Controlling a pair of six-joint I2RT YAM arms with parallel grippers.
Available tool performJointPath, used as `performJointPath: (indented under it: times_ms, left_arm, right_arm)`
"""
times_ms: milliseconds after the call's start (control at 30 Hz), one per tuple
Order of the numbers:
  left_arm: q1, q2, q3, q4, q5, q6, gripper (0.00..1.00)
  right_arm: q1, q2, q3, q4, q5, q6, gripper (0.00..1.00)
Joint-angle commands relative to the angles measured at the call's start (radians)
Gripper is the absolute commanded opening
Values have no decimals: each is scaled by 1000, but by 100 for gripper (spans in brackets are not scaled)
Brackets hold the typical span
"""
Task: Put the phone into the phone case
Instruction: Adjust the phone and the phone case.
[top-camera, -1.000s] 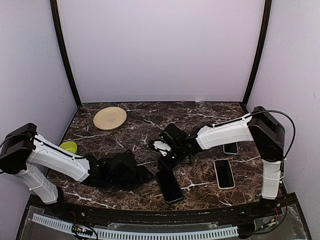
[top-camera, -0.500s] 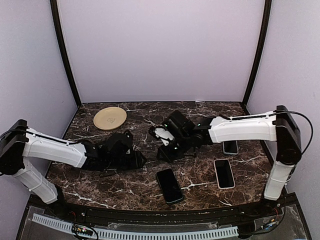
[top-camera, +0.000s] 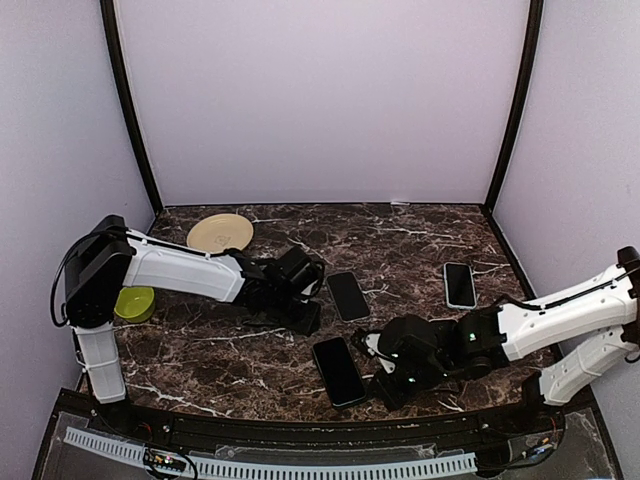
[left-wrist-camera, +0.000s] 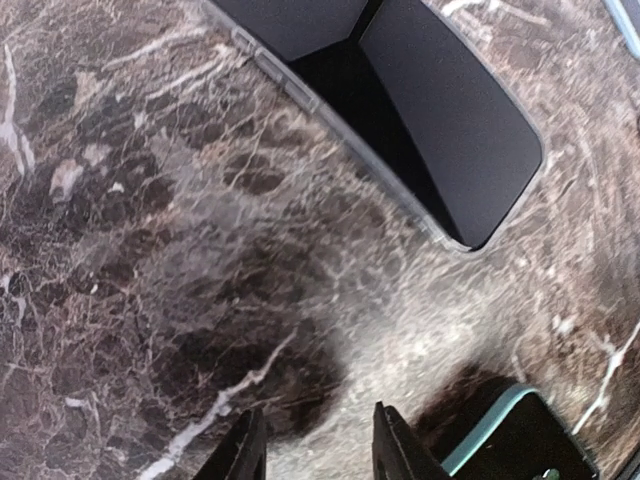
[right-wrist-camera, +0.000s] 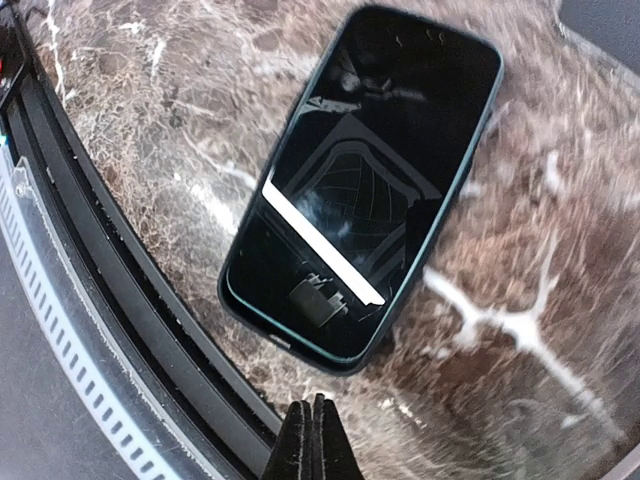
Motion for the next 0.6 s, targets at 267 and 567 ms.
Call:
performJointPath:
  times_ms: [267,567]
  left_arm:
    - [-8,69,80,-137,43,91,26]
    - [-68,104,125,-184,97,139,24]
  right_arm:
    - [137,168,1,89,40,199,0]
    - [142,240,59,73,118,231,0]
